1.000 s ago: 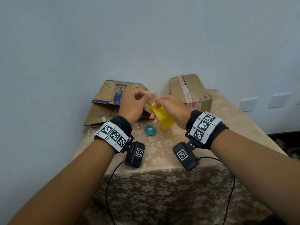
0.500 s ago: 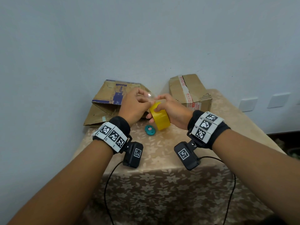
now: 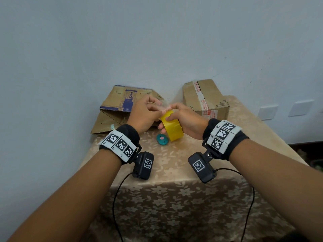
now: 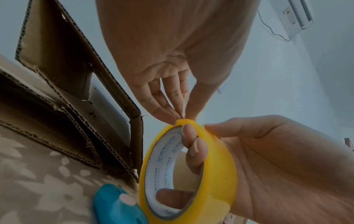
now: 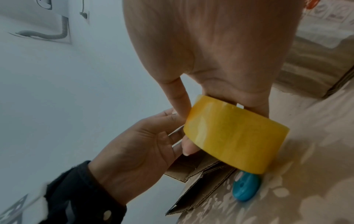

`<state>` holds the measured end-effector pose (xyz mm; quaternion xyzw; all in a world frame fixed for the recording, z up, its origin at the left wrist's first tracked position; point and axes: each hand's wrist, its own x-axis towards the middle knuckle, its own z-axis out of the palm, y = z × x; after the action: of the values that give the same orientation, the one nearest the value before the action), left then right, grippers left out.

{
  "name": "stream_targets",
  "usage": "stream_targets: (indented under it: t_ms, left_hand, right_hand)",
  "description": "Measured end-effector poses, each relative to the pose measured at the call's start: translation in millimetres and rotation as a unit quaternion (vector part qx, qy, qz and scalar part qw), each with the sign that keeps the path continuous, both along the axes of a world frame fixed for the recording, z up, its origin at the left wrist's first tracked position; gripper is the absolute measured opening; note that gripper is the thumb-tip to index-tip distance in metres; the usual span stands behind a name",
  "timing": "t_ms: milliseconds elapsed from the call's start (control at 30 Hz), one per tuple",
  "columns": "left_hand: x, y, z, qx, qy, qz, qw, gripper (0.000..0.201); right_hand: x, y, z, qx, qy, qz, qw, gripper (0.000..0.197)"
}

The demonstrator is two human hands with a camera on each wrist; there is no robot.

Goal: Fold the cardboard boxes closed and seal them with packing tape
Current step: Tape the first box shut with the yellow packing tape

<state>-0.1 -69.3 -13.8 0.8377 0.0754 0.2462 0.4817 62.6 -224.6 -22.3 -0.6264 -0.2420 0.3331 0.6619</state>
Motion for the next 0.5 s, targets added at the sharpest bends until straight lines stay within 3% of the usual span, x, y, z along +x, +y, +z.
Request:
stream_targets:
  t_ms: [500]
  left_hand:
    - [-4.1, -1.5, 0.0, -0.021, -0.027, 0.010, 0.999, 0.023]
  right_hand:
    - [-8.0, -1.1, 1.1, -0.021, -0.014, 0.013, 1.000, 0.033]
